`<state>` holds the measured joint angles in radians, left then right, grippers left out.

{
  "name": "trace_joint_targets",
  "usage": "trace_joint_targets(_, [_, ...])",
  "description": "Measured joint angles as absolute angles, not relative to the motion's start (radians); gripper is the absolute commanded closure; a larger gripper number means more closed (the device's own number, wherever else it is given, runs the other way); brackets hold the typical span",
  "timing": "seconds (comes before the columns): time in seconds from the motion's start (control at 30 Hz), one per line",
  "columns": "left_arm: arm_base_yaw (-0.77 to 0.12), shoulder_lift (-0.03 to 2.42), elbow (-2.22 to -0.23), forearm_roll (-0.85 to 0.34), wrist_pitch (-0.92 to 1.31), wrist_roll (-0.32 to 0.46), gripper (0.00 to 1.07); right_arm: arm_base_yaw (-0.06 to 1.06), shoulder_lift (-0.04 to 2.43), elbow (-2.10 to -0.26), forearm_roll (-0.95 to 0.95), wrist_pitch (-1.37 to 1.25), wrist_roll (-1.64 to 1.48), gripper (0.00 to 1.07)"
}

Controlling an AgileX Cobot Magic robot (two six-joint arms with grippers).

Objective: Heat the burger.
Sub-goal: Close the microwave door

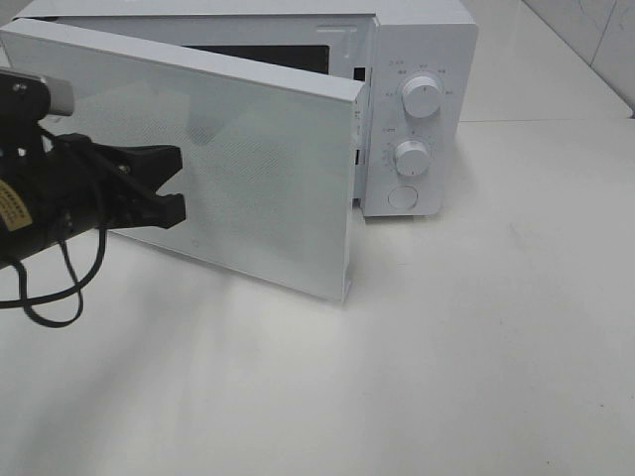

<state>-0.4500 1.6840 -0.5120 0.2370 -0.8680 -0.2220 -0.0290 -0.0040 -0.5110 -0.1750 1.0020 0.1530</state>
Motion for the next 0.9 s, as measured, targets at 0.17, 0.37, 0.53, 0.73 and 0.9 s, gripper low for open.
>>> trace_joint_targets(0.17, [-0.497, 1.731, -0.598, 0.22, -0.858, -0.222, 1.07, -0.029, -0.004, -0.511, -0.175, 1.002, 0.153, 0.31])
trace_joint_targets(0.37, [-0.545, 1.795, -0.697, 0.186, -0.855, -0.221, 1.07, -0.029, -0.004, -0.511, -0.175, 1.002, 0.153, 0.31])
trace_joint_targets(0.53, [-0.577, 1.867, -0.799, 0.152, -0.855, -0.21, 1.07, -0.029, -0.004, -0.511, -0.175, 1.002, 0.153, 0.31])
trace_joint_targets(0.73, [-0.587, 1.925, -0.888, 0.141, -0.854, -0.206, 1.07, -0.029, -0.004, -0.511, -0.175, 1.002, 0.153, 0.31])
trace_joint_targets(0.9, [-0.596, 1.985, -0.97, 0.168, -0.854, -0.204, 1.07, -0.029, -0.004, -0.511, -0.175, 1.002, 0.153, 0.31])
